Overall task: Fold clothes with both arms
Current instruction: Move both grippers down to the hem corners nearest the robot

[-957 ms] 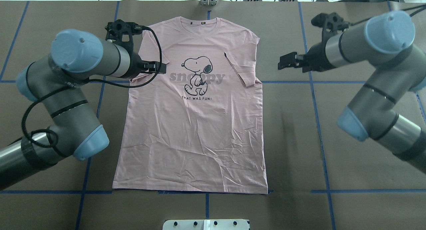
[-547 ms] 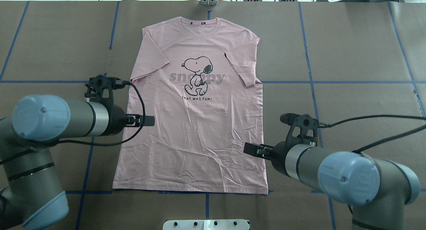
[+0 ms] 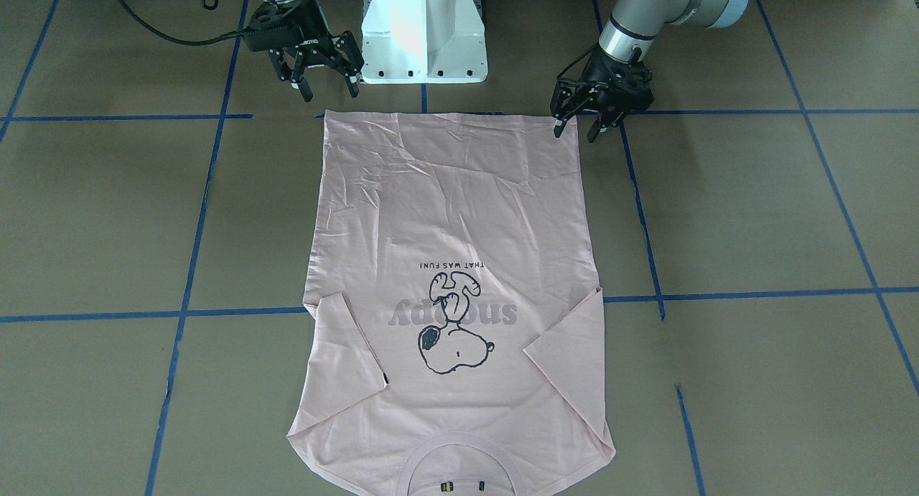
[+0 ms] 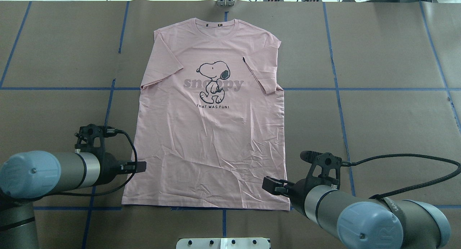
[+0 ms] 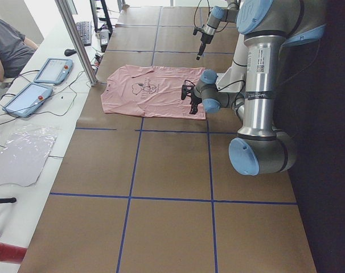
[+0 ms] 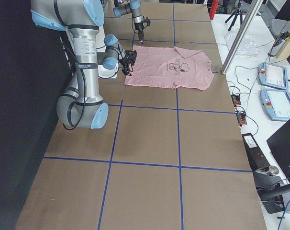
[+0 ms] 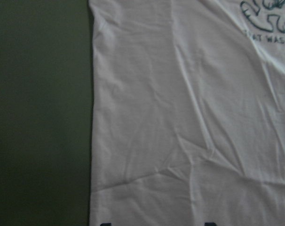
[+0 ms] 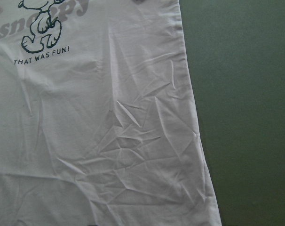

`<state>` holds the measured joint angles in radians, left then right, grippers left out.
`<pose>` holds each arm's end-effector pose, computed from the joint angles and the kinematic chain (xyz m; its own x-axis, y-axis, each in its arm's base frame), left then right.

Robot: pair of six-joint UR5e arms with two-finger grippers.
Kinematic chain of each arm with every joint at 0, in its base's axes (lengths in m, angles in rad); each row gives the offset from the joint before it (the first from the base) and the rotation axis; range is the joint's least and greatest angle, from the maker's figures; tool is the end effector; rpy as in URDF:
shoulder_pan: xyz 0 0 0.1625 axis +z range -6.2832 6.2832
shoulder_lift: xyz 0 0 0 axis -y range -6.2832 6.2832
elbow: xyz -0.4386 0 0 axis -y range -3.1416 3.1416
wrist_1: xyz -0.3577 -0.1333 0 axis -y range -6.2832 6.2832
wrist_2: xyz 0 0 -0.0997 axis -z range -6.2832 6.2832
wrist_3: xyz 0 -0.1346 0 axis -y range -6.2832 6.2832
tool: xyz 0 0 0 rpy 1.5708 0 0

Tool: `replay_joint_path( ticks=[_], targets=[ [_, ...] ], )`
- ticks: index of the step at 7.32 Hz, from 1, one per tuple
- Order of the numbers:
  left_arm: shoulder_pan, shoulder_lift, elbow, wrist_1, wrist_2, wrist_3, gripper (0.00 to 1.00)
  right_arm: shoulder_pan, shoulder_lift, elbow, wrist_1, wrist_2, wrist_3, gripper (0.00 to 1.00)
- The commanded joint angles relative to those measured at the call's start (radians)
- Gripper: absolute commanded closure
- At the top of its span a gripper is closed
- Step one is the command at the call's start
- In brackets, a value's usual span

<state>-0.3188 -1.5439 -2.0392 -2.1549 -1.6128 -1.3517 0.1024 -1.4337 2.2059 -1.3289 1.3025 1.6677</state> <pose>0.4142 -0.2711 0.4326 0.5413 0.0500 -0.8393 0.1654 0.9724 0.1646 -0.4593 -0.2171 0.3313 0.4920 0.1443 0.8586 -0.3718 0.9265 0.0573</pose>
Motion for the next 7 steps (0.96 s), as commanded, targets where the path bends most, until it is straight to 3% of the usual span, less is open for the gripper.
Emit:
replay_joint_path(
  ticks=[1, 2, 3, 7],
  targets=[
    [0.050, 0.030, 0.013, -0.022, 0.013, -0.004, 0.30, -0.009, -0.004, 0.000, 0.000, -0.012, 0.001, 0.05],
    [0.064, 0.030, 0.017, -0.020, 0.013, -0.004, 0.44, -0.009, -0.004, 0.000, 0.000, -0.012, 0.001, 0.05],
    [0.078, 0.028, 0.022, -0.019, 0.013, -0.004, 0.47, -0.010, -0.004, 0.000, 0.000, -0.014, 0.001, 0.05],
    [0.112, 0.027, 0.024, -0.014, 0.013, -0.003, 0.47, -0.013, -0.004, -0.002, 0.002, -0.014, 0.003, 0.05]
  ],
)
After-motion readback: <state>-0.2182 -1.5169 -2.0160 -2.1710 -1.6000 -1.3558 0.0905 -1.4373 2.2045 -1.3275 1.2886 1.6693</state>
